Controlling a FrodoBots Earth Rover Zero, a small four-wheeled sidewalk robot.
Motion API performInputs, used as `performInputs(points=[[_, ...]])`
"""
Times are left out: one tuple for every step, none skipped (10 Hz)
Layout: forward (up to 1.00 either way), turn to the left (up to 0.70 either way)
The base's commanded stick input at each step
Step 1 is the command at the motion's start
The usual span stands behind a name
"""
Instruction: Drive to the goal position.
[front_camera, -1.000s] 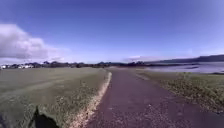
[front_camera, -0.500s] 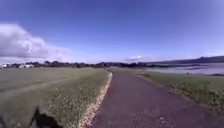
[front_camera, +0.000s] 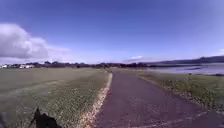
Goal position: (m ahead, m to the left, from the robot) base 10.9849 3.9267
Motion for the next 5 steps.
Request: performInputs(points=[[0.7, -0.11], [0.7, -0.11], [0.7, -0.11], [0.7, -0.11], [0.7, -0.11]])
